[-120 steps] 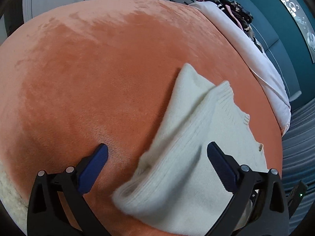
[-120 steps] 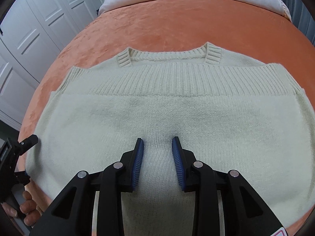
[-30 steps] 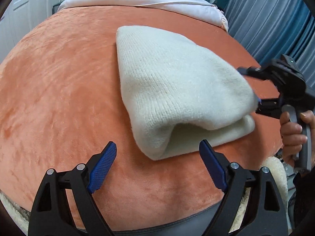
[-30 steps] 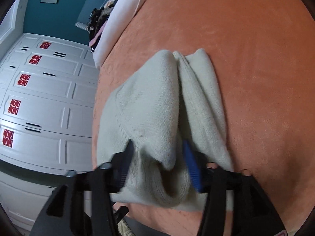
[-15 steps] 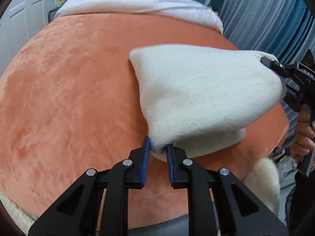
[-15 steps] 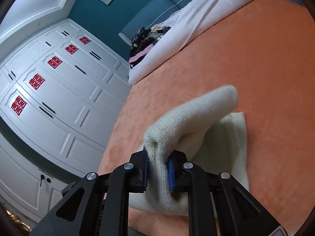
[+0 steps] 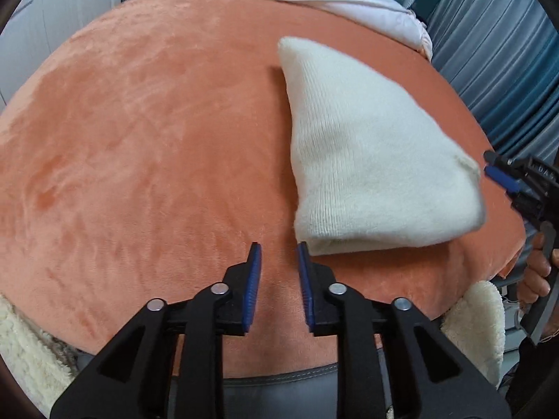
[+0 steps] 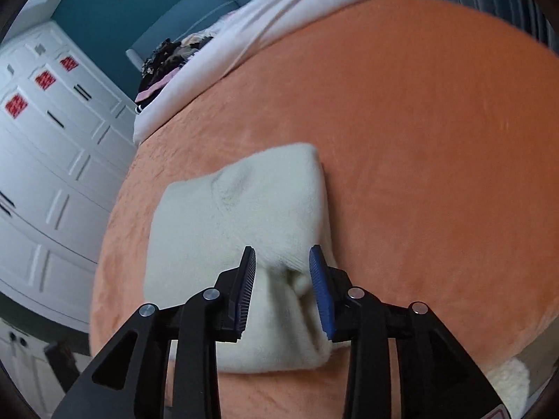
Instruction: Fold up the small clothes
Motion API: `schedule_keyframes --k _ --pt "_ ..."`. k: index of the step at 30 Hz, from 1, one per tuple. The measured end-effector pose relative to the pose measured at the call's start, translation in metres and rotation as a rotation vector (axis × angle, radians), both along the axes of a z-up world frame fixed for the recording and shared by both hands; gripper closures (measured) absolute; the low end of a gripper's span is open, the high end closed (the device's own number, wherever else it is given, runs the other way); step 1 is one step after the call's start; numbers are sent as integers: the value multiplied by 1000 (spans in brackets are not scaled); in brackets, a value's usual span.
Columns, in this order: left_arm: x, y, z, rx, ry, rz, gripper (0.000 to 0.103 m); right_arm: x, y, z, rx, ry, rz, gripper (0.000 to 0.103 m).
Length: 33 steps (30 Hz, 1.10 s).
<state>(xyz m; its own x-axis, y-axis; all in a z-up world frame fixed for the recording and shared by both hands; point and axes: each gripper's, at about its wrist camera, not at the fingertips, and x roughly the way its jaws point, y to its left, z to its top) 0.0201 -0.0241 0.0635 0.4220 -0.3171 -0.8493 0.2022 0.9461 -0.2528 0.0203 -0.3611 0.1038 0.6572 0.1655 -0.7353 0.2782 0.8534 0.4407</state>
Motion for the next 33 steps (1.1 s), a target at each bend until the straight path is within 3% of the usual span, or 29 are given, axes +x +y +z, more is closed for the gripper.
schedule_keyframes --k 5,7,10,12,14,17,19,20,22,24,25,26,28,30,31,32,33 --pt "-4 -9 21 31 -59 -14 69 37 60 38 11 -102 209 71" --pt "-1 -14 25 42 -76 -22 65 61 90 20 -13 -44 300 71" --pt "3 -15 26 33 -66 -18 63 108 134 -57 -91 192 436 75" --pt "2 -15 29 39 -60 -22 63 109 140 -51 -113 155 454 76" --pt "1 -14 32 40 -72 -23 59 100 127 -19 -69 121 409 84" --pt "4 -16 36 26 -86 -24 57 57 90 14 -72 -4 309 84" --pt "8 -23 38 22 -90 -31 57 30 63 12 -109 14 213 83" --pt "11 -28 39 16 -93 -39 56 17 49 5 -122 40 162 77" --pt "16 -41 42 10 -101 -52 53 -2 27 -13 -102 87 89 76" --pt "17 -54 45 7 -115 -68 50 -20 12 -20 -20 86 41 62" --pt "18 -60 45 14 -121 -76 47 -26 12 -23 24 70 26 45" --pt "18 -64 45 24 -125 -84 45 -31 10 -27 76 52 26 38" --pt "15 -71 39 49 -117 -104 45 -29 11 -42 130 76 53 38" --pt "9 -71 31 73 -94 -124 45 -11 20 -60 94 126 77 47" --pt "5 -70 27 85 -84 -132 45 -7 22 -64 81 132 91 78" --pt "0 -67 23 99 -75 -144 45 -4 20 -62 111 123 109 92" --pt "-4 -64 19 109 -69 -151 45 -5 15 -57 158 93 108 92"
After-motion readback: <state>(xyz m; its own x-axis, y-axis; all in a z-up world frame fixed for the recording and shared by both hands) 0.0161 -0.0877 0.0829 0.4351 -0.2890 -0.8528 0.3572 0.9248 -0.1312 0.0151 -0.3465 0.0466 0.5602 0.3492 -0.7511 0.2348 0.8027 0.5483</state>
